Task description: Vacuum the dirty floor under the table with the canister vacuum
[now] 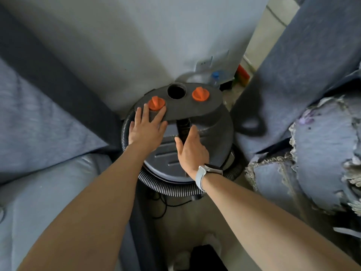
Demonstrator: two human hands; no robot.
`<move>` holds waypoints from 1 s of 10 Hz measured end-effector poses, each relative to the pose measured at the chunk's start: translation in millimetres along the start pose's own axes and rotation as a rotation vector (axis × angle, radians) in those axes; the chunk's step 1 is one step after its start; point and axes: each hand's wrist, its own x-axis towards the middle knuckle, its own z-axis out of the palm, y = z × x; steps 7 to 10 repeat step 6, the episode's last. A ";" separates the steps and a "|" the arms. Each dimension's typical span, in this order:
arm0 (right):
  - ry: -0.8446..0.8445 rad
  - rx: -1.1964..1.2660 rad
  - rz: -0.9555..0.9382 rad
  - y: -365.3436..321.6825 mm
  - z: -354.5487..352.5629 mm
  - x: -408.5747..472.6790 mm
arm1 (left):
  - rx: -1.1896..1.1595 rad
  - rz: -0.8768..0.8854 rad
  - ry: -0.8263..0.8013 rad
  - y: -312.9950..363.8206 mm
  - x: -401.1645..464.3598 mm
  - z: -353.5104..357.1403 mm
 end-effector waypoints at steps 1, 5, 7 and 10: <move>-0.011 -0.041 -0.025 -1.1 -4.6 17.7 | -0.027 -0.026 0.004 2.3 10.4 -5.9; -0.150 -0.009 -0.019 -1.5 -19.4 52.1 | -0.138 -0.117 0.100 11.2 25.2 0.5; -0.159 0.167 0.001 6.0 -26.6 52.7 | -0.147 -0.108 0.110 12.1 25.3 2.0; -0.159 0.167 0.001 6.0 -26.6 52.7 | -0.147 -0.108 0.110 12.1 25.3 2.0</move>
